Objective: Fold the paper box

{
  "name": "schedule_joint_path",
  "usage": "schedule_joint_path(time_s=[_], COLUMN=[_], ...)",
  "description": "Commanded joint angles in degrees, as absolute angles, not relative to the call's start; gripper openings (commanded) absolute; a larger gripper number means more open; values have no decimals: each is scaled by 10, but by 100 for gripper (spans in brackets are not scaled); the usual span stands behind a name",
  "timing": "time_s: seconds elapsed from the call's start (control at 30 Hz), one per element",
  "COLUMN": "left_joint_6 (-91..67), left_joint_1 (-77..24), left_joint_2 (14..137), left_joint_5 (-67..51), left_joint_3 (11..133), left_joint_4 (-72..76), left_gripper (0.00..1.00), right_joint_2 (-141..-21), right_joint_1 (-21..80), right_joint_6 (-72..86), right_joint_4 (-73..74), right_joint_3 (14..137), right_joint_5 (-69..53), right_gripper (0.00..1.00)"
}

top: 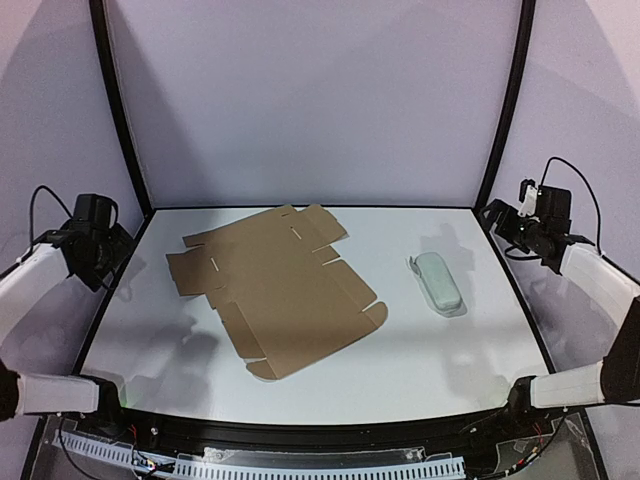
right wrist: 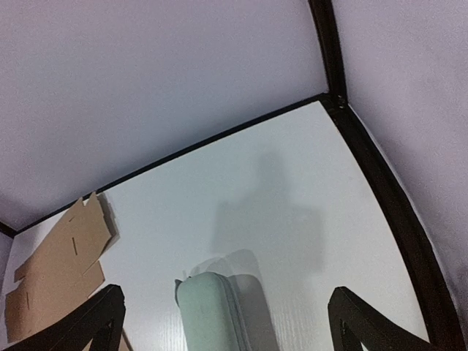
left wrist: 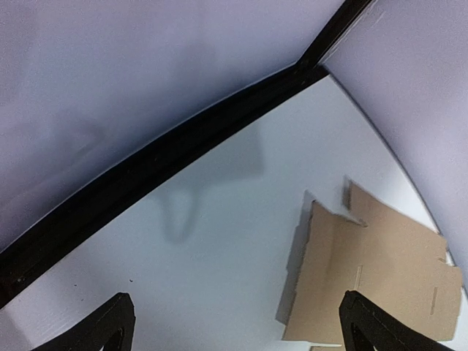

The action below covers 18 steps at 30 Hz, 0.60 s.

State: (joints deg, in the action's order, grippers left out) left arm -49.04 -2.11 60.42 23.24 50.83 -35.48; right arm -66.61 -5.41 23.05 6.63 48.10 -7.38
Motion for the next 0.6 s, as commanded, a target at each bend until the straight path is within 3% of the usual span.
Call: schedule_joint_path(time_s=[0.0,0.43,0.57], left_joint_6=[-492,-458,-451], left_joint_1=[-21,-16,-16], left_joint_2=[660,882,939], left_joint_5=[211,5,-43], left_joint_3=[521,531,554], left_joint_4=[-339,-171,-156], left_gripper=[100,100,100], right_joint_2=[-659,-747,-752], right_joint_1=[-54,-51,-45], right_joint_6=[243,258,262], right_joint_4=[-11,8,7], right_joint_3=[473,530,531], right_joint_5=[-172,-361,-368], right_gripper=[98,98,98])
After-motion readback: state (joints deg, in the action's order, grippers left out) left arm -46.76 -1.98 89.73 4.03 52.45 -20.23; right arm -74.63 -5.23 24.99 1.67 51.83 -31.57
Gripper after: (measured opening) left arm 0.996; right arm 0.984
